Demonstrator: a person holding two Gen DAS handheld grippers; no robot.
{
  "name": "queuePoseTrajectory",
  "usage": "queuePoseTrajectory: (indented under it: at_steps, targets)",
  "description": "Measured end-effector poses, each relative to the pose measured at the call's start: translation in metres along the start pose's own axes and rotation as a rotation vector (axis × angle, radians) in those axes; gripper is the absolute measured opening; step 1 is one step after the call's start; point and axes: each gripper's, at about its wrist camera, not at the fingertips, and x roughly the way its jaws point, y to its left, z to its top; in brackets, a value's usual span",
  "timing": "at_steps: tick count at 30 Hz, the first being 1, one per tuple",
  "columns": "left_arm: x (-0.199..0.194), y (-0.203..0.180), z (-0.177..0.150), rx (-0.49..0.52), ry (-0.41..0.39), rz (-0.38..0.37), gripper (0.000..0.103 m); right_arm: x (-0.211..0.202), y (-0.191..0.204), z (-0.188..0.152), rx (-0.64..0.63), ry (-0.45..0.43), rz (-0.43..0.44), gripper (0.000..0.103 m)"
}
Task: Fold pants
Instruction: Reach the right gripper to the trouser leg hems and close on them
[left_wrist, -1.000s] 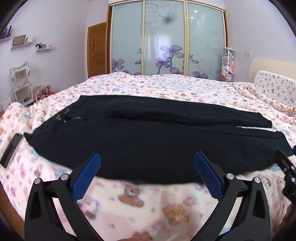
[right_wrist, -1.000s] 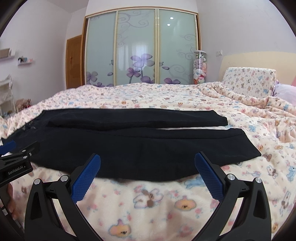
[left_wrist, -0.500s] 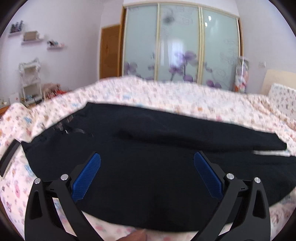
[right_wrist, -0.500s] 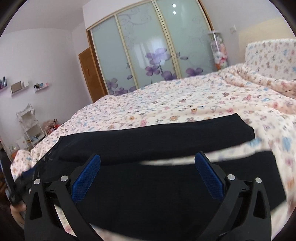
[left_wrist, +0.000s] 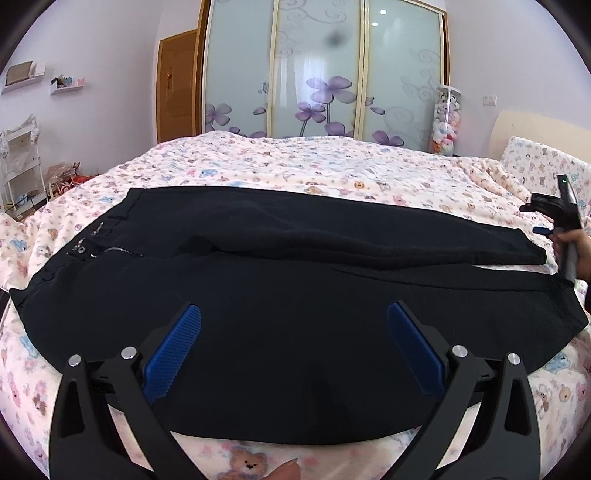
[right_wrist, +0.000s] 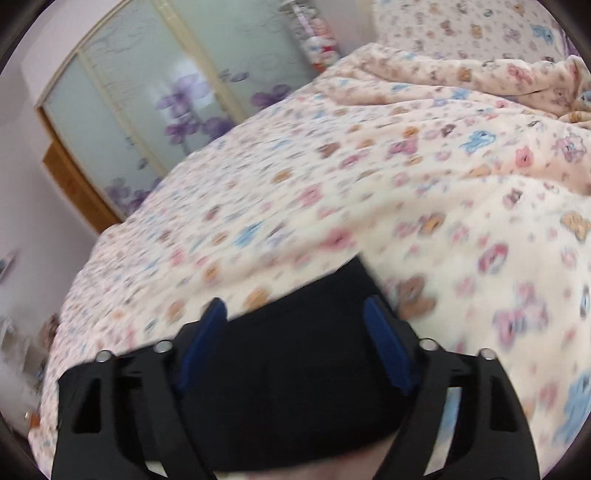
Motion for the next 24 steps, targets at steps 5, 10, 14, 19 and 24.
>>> queuePoseTrajectory:
  at_steps: [5, 10, 14, 19, 24]
  targets:
    - [0.003, 0.002, -0.003, -0.017, 0.03, -0.033, 0.101, 0.026, -0.008, 0.014, 0.001, -0.013, -0.069, 0.063]
    - [0.004, 0.001, -0.005, -0.016, 0.041, -0.038, 0.101, 0.048, -0.007, 0.013, -0.05, 0.013, -0.182, 0.056]
    - [0.004, 0.002, -0.005, -0.028, 0.053, -0.037, 0.101, 0.063, -0.013, 0.006, -0.047, 0.056, -0.192, 0.05]
    - [0.005, 0.002, -0.004, -0.033, 0.062, -0.03, 0.101, 0.057, -0.007, 0.003, -0.084, 0.037, -0.169, 0.02]
    - [0.004, 0.002, -0.005, -0.028, 0.047, -0.017, 0.101, 0.015, -0.003, 0.003, -0.086, -0.068, -0.061, 0.015]
